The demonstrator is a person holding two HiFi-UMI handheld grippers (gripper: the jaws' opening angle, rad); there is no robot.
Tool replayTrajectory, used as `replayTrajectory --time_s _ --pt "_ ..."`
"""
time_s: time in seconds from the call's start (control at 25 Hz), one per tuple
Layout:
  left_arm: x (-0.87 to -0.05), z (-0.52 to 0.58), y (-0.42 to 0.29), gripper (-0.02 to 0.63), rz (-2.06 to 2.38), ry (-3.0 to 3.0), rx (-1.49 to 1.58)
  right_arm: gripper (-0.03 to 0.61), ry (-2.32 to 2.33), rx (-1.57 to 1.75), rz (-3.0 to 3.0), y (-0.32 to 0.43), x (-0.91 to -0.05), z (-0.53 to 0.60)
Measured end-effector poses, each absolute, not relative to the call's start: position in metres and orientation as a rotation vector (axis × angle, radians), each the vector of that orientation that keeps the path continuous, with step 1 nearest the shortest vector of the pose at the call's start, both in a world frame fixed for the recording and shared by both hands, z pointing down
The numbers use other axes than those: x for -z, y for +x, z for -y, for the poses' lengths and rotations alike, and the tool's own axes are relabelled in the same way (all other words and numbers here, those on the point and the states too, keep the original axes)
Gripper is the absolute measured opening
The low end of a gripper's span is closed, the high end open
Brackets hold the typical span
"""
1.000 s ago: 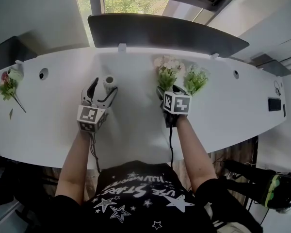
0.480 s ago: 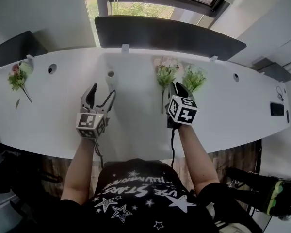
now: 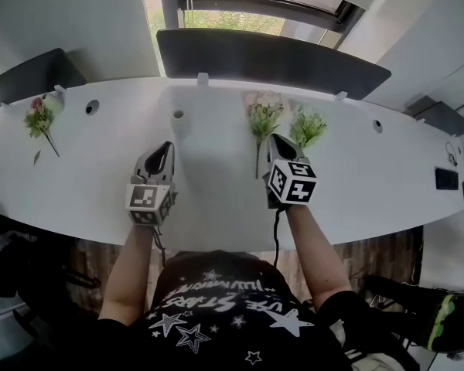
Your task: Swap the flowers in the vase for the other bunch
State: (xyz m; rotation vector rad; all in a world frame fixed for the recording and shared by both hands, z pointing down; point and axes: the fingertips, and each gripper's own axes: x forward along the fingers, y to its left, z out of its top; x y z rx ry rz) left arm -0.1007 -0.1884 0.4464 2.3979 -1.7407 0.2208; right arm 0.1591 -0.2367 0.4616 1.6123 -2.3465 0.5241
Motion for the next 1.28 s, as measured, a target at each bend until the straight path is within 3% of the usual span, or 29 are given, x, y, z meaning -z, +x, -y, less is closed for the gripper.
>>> replayTrajectory --time_s 0.68,1.0,1.28 --pt "-0.442 0.187 -0.030 0.006 1.688 2.512 -0.234 0.002 1.719 -0.603 2.193 0.254 -0.487 0.212" --pt "-0.444 0.189 -0.006 0.008 1.659 2.508 -0.192 0.003 1.700 -0.855 2.031 0.310 -0.534 0.217" --pt "-0.452 0.191 -0.005 0.008 1.674 2.479 -0.237 0.097 1.572 -1.025 2.018 0.302 -0.559 0.238"
